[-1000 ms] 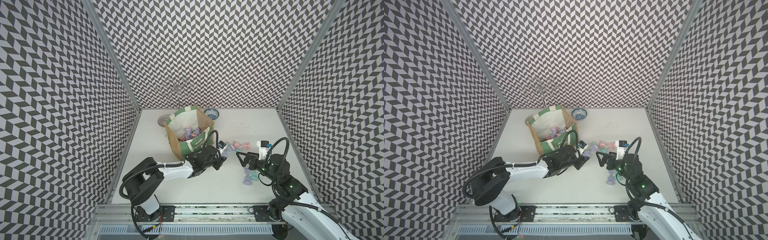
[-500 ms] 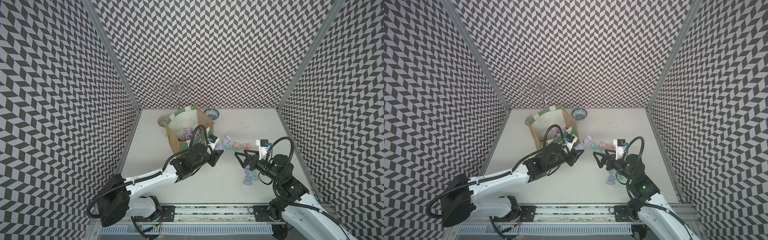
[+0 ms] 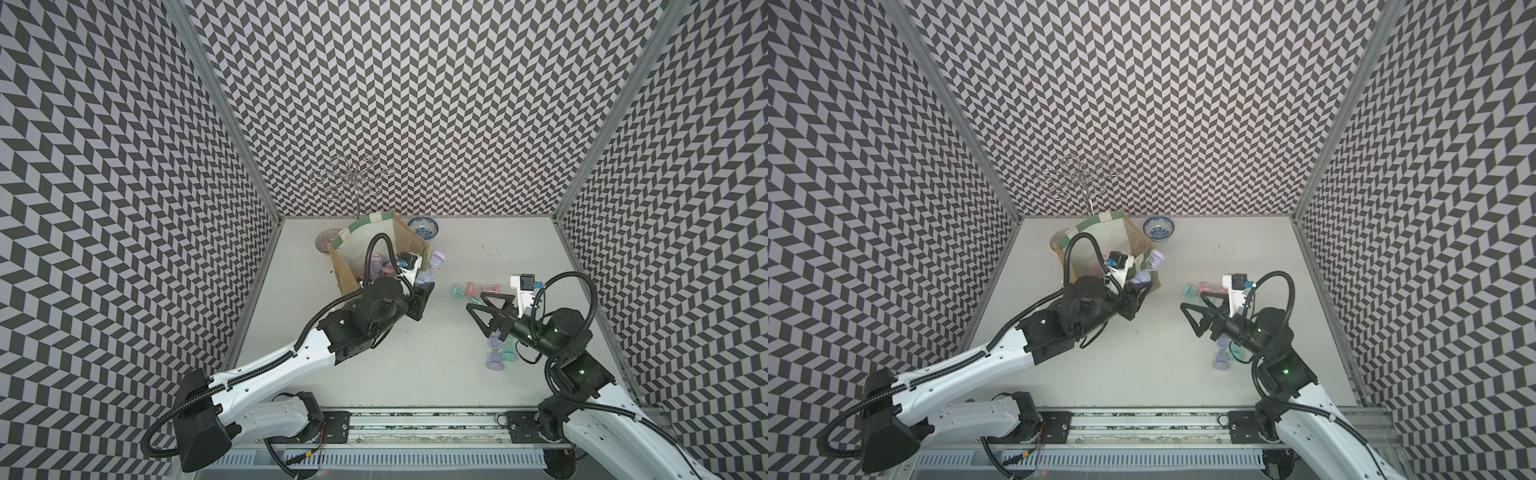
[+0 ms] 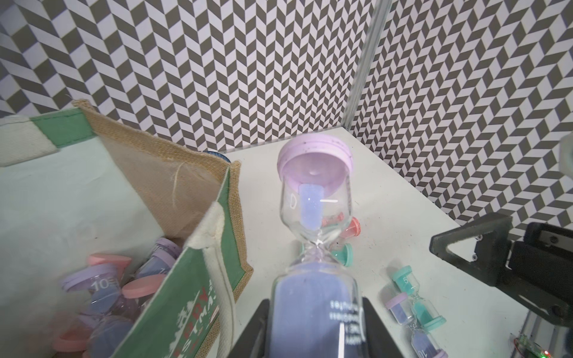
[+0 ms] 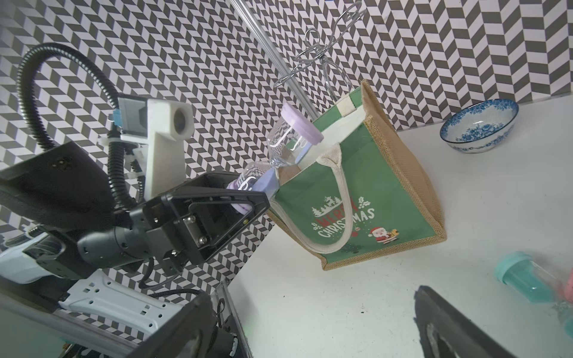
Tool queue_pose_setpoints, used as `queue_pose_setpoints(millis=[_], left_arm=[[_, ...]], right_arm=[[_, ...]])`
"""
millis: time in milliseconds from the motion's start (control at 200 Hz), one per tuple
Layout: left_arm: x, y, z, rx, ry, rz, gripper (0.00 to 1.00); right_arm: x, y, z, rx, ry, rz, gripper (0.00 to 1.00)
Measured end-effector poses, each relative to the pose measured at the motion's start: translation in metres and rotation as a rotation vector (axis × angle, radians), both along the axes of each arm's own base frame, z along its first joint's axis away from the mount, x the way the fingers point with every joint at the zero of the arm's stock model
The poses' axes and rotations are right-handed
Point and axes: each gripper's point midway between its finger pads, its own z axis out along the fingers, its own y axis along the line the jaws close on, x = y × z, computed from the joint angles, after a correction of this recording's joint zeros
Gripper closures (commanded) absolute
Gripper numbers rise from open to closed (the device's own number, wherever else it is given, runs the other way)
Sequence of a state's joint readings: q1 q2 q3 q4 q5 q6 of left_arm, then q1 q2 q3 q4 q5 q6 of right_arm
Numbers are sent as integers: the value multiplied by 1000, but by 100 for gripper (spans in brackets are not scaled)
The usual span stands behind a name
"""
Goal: Put the hourglass into the canvas bag
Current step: Pick up the hourglass from the center of the board, then place the hourglass in the canvas bag.
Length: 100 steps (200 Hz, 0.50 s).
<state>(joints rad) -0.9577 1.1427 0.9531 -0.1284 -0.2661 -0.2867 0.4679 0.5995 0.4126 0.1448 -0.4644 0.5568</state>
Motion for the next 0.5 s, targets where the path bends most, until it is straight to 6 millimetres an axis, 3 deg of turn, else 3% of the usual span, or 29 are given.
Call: queue_pose_setpoints(millis=[300,501], left_arm=[[27,25,31,-9,-9,148,73],[53,45,27,15,17,244,75]], right_arm=[[8,12,0,8,-10,49,1],[16,20,14,14,-23,70,1]])
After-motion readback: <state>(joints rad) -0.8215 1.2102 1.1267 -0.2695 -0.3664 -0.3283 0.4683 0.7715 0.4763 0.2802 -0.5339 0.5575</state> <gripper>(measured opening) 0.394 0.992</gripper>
